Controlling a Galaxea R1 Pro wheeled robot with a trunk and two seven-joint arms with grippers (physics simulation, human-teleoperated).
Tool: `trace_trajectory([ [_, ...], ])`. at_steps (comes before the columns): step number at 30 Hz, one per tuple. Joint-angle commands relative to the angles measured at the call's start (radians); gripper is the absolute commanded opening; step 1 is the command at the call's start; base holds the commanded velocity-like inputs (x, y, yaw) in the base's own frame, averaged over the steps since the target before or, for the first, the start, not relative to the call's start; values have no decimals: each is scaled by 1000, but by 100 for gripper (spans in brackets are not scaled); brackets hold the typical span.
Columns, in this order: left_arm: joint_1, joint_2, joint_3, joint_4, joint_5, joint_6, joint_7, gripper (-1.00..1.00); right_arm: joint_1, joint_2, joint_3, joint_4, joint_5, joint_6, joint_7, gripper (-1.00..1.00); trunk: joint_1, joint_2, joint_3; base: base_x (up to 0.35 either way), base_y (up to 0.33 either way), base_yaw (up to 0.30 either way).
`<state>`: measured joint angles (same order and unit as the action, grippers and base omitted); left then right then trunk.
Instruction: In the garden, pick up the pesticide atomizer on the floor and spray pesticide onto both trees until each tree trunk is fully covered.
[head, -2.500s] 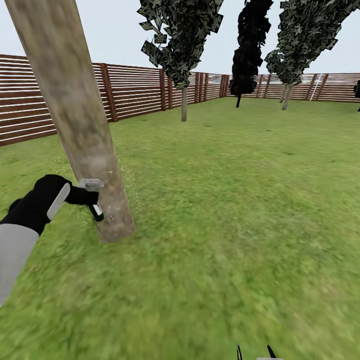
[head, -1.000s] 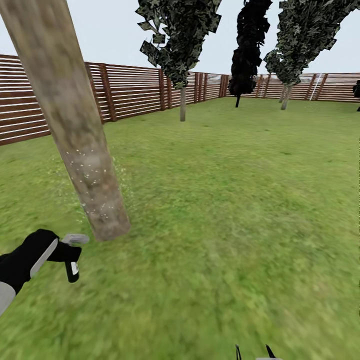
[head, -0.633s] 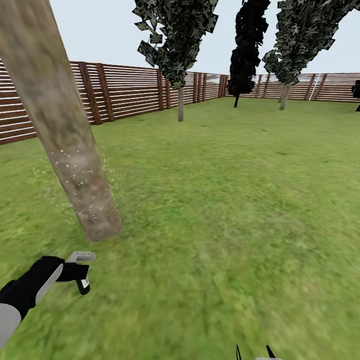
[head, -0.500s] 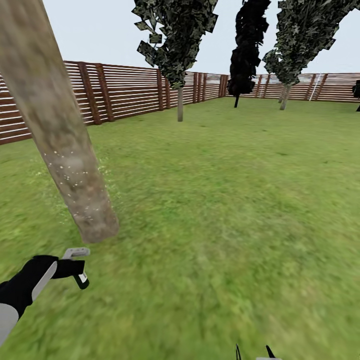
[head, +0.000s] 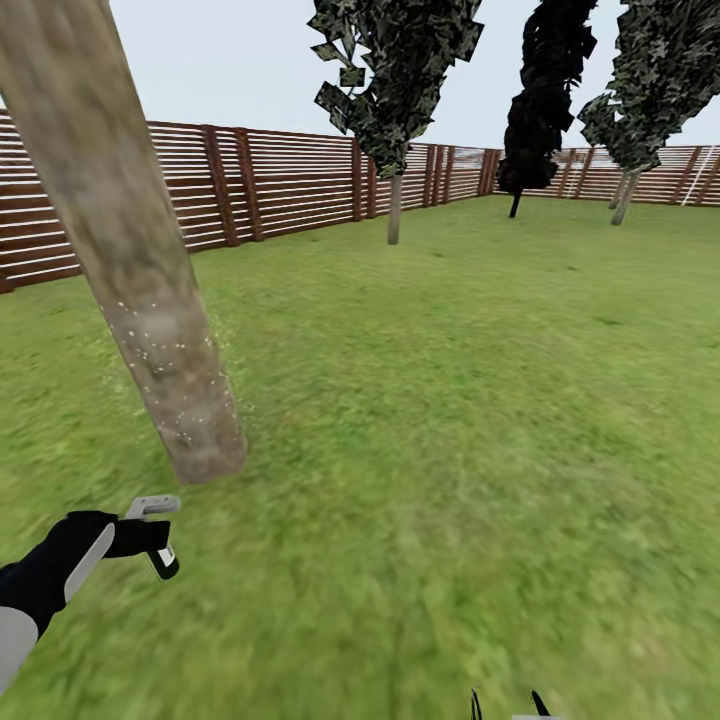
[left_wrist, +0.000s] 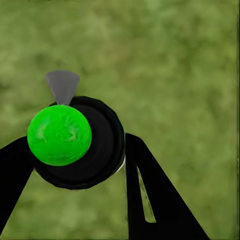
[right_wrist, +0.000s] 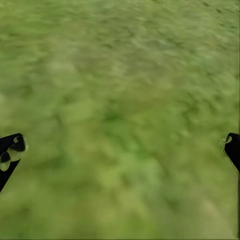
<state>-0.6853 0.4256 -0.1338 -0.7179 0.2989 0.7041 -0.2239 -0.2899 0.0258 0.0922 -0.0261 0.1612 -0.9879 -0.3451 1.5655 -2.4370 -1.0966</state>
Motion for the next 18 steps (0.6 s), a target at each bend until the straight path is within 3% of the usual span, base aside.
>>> trace_trajectory([
  [1,0,0,0,0,0,0,0,-100,0,0,0,0,0,0,0,100,0,0,0,172,-241,11],
  [18,0,-1,0,0,2,0,0,-100,0,0,0,0,0,0,0,100,0,0,0,219,-207,1],
])
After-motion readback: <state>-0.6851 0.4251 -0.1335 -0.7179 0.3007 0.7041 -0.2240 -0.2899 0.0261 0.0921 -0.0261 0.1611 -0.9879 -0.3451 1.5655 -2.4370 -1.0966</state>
